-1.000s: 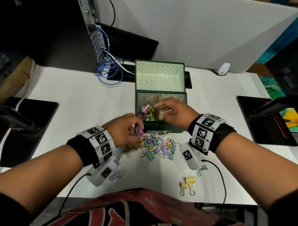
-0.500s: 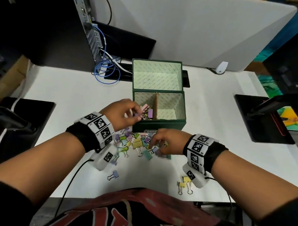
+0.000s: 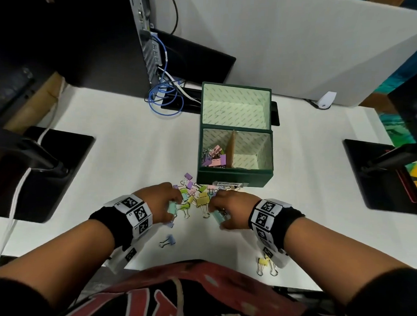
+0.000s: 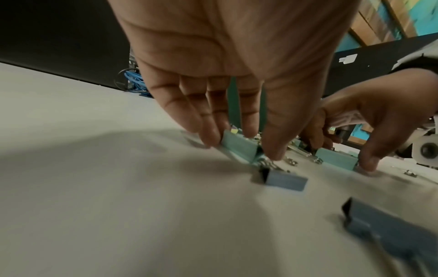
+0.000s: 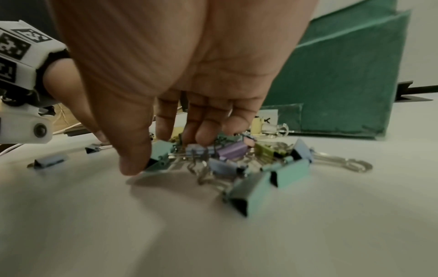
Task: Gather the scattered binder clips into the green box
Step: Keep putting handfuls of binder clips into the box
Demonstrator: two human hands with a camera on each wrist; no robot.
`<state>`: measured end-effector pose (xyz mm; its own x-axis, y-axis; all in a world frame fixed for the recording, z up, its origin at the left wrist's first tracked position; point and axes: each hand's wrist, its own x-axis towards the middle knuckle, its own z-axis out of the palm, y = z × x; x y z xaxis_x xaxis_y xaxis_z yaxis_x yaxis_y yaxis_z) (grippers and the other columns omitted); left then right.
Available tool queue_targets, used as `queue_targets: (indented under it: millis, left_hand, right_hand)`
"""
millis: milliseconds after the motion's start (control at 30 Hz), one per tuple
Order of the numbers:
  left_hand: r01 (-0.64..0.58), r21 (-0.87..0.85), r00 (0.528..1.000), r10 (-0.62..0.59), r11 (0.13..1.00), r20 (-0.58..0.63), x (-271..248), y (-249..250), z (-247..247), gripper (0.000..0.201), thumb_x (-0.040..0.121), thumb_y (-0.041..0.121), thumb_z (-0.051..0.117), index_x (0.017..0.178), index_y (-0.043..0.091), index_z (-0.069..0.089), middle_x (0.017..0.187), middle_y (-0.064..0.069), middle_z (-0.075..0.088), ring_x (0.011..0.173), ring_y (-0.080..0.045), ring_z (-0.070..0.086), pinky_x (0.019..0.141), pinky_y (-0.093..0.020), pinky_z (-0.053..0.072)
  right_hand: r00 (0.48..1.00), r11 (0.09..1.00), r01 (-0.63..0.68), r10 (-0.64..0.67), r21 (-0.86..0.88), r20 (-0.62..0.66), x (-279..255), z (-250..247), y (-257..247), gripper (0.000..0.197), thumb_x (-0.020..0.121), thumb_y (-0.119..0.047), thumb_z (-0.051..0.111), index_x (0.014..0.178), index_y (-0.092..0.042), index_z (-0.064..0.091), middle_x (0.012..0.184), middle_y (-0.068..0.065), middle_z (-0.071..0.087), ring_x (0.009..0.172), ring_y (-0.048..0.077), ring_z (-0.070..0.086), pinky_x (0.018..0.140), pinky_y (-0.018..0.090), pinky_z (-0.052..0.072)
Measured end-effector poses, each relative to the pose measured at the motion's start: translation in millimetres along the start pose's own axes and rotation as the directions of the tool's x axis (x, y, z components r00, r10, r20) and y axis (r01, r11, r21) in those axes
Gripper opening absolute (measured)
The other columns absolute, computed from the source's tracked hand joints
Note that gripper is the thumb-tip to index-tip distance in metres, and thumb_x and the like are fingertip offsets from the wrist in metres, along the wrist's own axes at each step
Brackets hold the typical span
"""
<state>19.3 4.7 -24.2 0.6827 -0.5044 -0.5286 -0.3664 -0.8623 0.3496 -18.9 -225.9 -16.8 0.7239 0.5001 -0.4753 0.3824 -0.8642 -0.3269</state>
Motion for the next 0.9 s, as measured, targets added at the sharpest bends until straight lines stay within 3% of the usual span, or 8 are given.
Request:
queue_targets:
  millis: [200,300,467,567,633,700,833,900]
  left_hand:
    - [0.003,0.004,1.0,-0.003,1.0,-0.008,1.6,-0.1,4.9,0.044,0.077,0.027,0.066,0.12,0.026,0.053,0.116,-0.001,0.049,0.104,-0.019,0.054,0.086,-0.024,0.04]
    - [-0.012,-0.054,1.0,0.011,0.998,-0.01,0.8,-1.8,0.6,0.04,0.078,0.027,0.067,0.116,0.025,0.055,0.103,0.002,0.047,0.091,-0.015,0.052,0.084,-0.025,0.043]
    - [-0.095,-0.183,0.993,0.08,0.978,-0.09,-2.3,-3.5,-13.6,0.027,0.075,0.025,0.07,0.096,0.036,0.058,0.098,0.005,0.054,0.075,-0.002,0.052,0.068,-0.01,0.039]
    - [-0.13,-0.257,0.986,0.098,0.958,-0.134,-4.8,-0.4,-23.8,0.028,0.076,0.024,0.07,0.088,0.043,0.054,0.096,0.009,0.055,0.077,-0.003,0.055,0.07,-0.014,0.042]
    - [-0.147,-0.32,0.976,0.085,0.936,-0.198,-4.6,3.1,-30.1,0.032,0.075,0.021,0.071,0.082,0.045,0.052,0.091,0.013,0.055,0.074,-0.003,0.057,0.068,-0.012,0.043]
    - [-0.163,-0.368,0.964,0.068,0.916,-0.259,-3.5,8.9,-38.5,0.032,0.074,0.017,0.073,0.08,0.042,0.054,0.088,0.015,0.056,0.07,-0.002,0.058,0.064,-0.009,0.042]
    - [-0.19,-0.367,0.928,0.044,0.91,-0.371,1.4,20.3,-58.7,0.028,0.074,0.023,0.074,0.079,0.042,0.053,0.092,0.005,0.058,0.074,-0.013,0.059,0.068,-0.018,0.045]
    - [-0.203,-0.344,0.911,0.048,0.917,-0.41,5.0,26.2,-67.8,0.022,0.076,0.024,0.072,0.085,0.037,0.056,0.094,0.005,0.056,0.076,-0.014,0.059,0.07,-0.02,0.045]
  right_hand:
    - [0.999,0.999,-0.026,0.027,0.036,-0.025,2.3,1.0,1.9,0.048,0.076,-0.031,0.069,0.119,-0.018,0.053,0.12,0.006,0.053,0.103,0.023,0.053,0.084,0.031,0.046]
    - [0.995,0.968,-0.086,0.096,0.234,-0.029,-3.9,-16.5,2.7,0.04,0.075,-0.032,0.071,0.11,-0.02,0.056,0.105,0.001,0.056,0.087,0.016,0.052,0.079,0.03,0.047]
    - [0.972,0.653,-0.083,0.219,0.753,-0.082,-16.6,-59.5,9.1,0.018,0.08,-0.022,0.068,0.089,-0.027,0.054,0.076,-0.008,0.064,0.074,0.013,0.061,0.076,0.03,0.049]
    - [0.923,0.516,-0.001,0.329,0.857,-0.198,-15.4,-82.7,9.8,0.015,0.084,-0.015,0.062,0.092,-0.024,0.053,0.071,-0.004,0.067,0.069,0.015,0.061,0.07,0.029,0.048]
    - [0.864,0.496,0.063,0.408,0.866,-0.297,-11.5,-91.8,9.4,0.019,0.083,-0.016,0.064,0.098,-0.02,0.053,0.066,-0.004,0.062,0.062,0.013,0.058,0.066,0.027,0.049]
    - [0.823,0.531,0.083,0.44,0.843,-0.359,-7.8,-95.8,10.6,0.033,0.082,-0.02,0.067,0.11,-0.018,0.051,0.069,-0.003,0.059,0.066,0.013,0.057,0.07,0.026,0.047]
    - [0.871,0.55,0.055,0.381,0.833,-0.31,-4.2,-94.5,12.6,0.053,0.082,-0.012,0.066,0.129,-0.017,0.041,0.107,0.002,0.06,0.099,0.014,0.06,0.091,0.03,0.047]
    - [0.869,0.594,0.035,0.38,0.804,-0.318,-5.9,-89.4,14.2,0.052,0.083,-0.007,0.064,0.129,-0.017,0.042,0.113,0.003,0.056,0.103,0.017,0.058,0.094,0.031,0.049]
